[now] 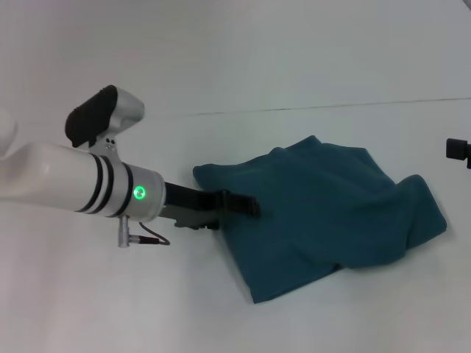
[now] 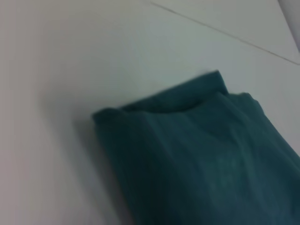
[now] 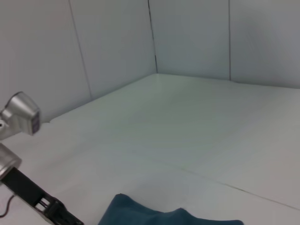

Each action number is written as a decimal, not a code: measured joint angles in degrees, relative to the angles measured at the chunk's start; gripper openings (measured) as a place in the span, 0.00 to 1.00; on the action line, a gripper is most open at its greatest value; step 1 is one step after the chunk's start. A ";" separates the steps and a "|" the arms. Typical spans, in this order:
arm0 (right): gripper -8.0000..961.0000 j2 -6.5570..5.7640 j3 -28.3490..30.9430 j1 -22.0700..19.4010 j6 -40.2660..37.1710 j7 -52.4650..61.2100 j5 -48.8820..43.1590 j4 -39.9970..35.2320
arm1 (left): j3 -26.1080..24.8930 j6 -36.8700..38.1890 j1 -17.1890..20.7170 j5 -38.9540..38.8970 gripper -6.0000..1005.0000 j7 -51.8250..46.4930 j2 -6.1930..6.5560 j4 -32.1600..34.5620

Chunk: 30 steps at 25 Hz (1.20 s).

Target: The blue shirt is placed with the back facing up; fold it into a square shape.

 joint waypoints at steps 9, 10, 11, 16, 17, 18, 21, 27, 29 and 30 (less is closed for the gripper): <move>0.94 0.53 0.01 -0.72 -2.14 -0.50 2.22 -0.32 | 0.50 -2.54 -1.12 -0.02 0.92 -0.09 -0.90 -3.89; 0.94 0.53 0.04 -0.85 -2.39 -0.55 2.38 -0.33 | 0.53 -2.94 -1.02 -0.02 0.92 0.06 -0.97 -4.30; 0.94 0.53 0.07 -0.92 -2.39 -0.57 2.40 -0.33 | 0.54 -2.99 -0.94 -0.04 0.92 0.18 -1.00 -4.36; 0.94 0.52 0.10 -1.28 -2.45 -0.58 2.56 -0.34 | 0.56 -2.00 -0.87 -1.35 0.92 1.89 -1.03 -4.27; 0.94 0.52 0.10 -1.37 -2.45 -0.59 2.69 -0.34 | 0.56 -1.54 -0.83 -1.91 0.91 2.74 -1.04 -4.27; 0.94 0.51 0.11 -1.46 -2.46 -0.59 2.81 -0.35 | 0.55 -1.21 -0.78 -2.31 0.89 3.39 -1.04 -4.24; 0.94 0.51 0.19 -1.63 -2.58 -0.57 2.94 -0.35 | 0.56 -0.64 -0.38 -3.51 0.86 5.57 -1.14 -4.24; 0.94 0.56 0.28 -2.14 -2.70 -0.41 4.21 -0.35 | 1.92 -0.89 -0.35 -4.35 0.74 6.26 -1.21 -4.35; 0.94 0.57 0.28 -2.21 -2.71 -0.44 4.70 -0.35 | 2.32 -1.04 -0.55 -4.39 0.67 6.27 -1.21 -4.36; 0.94 0.58 0.28 -2.21 -2.71 -0.46 4.86 -0.35 | 2.48 -1.14 -0.62 -4.42 0.64 6.27 -1.21 -4.37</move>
